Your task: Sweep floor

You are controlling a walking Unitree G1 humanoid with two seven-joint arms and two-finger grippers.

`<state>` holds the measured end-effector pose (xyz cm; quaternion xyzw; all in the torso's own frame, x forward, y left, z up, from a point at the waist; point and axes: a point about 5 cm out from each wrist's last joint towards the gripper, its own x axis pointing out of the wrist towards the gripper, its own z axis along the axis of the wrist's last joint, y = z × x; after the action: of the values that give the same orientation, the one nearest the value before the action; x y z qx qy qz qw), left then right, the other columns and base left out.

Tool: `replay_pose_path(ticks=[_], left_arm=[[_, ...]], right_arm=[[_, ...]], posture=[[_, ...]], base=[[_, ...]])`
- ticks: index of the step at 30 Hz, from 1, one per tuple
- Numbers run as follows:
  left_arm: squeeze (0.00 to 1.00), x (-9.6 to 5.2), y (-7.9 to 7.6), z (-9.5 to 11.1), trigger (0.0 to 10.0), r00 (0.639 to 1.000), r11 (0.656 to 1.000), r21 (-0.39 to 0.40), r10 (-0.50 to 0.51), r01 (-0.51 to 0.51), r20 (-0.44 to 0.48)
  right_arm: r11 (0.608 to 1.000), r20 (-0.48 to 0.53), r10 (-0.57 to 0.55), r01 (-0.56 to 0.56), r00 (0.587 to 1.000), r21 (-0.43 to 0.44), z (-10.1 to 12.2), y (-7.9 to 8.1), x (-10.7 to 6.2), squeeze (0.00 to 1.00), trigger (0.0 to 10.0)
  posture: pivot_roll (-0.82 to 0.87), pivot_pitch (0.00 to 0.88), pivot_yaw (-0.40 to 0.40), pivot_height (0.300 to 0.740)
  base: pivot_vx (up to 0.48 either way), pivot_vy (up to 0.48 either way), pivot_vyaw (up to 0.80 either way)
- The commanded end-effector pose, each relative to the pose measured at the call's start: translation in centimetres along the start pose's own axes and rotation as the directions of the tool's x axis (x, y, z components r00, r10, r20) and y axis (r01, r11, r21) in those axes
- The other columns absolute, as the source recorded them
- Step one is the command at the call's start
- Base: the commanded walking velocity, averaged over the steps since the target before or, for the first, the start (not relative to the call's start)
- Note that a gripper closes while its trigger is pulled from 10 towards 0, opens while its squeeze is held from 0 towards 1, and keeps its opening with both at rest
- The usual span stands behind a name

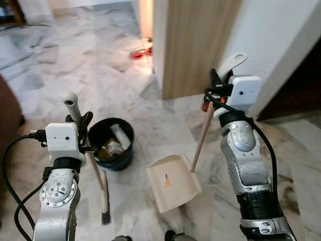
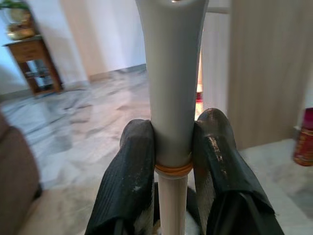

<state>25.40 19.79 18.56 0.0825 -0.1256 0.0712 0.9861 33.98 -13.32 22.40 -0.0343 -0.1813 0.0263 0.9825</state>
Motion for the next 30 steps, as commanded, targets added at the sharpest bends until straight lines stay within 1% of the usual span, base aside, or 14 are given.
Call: replay_pose_path(ticks=[1,4,9,12,14,19,23,26,30], left_arm=[[0.0,0.59,0.47,0.87,10.0,0.999,1.0,0.016,0.016,-0.017,0.052],[0.0,0.98,0.66,1.21,10.0,0.998,0.999,0.031,0.027,-0.029,0.063],[0.0,1.09,0.86,1.22,10.0,0.997,0.998,0.046,0.041,-0.044,0.066],[0.0,1.13,0.79,1.3,10.0,0.996,0.998,0.05,0.045,-0.049,0.072],[0.0,1.0,0.8,1.24,10.0,0.996,0.997,0.039,0.058,-0.061,0.071],[0.0,0.74,0.66,1.06,10.0,0.996,0.997,0.041,0.061,-0.064,0.063],[0.0,0.7,0.66,1.03,10.0,0.996,0.996,0.046,0.067,-0.07,0.063],[0.0,0.67,0.61,0.96,10.0,0.996,0.997,0.046,0.065,-0.068,0.06],[0.0,0.69,0.63,0.96,10.0,0.996,0.997,0.039,0.067,-0.069,0.061]], right_arm=[[1.0,0.041,0.005,-0.006,0.999,0.013,0.95,0.23,0.46,0.0,10.0],[1.0,0.041,0.011,-0.012,0.999,0.017,1.02,0.26,0.64,0.0,10.0],[1.0,0.039,0.012,-0.013,0.999,0.021,0.97,0.29,0.82,0.0,10.0],[1.0,0.036,0.012,-0.013,0.999,0.02,0.96,0.29,0.97,0.0,10.0],[1.0,0.036,0.022,-0.022,0.999,0.016,1.05,0.36,1.11,0.0,10.0],[1.0,0.032,0.028,-0.028,0.999,0.01,1.08,0.22,1.2,0.0,10.0],[0.999,0.028,0.031,-0.032,0.999,0.006,1.04,0.18,1.24,0.0,10.0],[0.999,0.027,0.032,-0.032,0.999,0.007,1.01,0.18,1.27,0.0,10.0],[0.999,0.026,0.034,-0.034,0.999,0.008,0.98,0.25,1.29,0.0,10.0]], posture=[[-0.12,0.136,0.015,0.74],[-0.09,0.151,0.008,0.74],[-0.07,0.16,-0.004,0.74],[-0.06,0.166,-0.014,0.74],[-0.07,0.179,-0.026,0.74],[-0.06,0.189,-0.044,0.74],[-0.06,0.192,-0.044,0.74],[-0.06,0.193,-0.044,0.74],[-0.06,0.191,-0.043,0.74]], base=[[0.0,0.0,-0.8],[0.0,0.0,-0.8],[0.0,0.0,-0.8],[0.0,-0.302,-0.8],[0.0,-0.36,-0.8],[0.0,0.0,-0.8],[0.0,0.0,-0.8],[0.0,-0.328,-0.8],[0.0,0.0,-0.8]])
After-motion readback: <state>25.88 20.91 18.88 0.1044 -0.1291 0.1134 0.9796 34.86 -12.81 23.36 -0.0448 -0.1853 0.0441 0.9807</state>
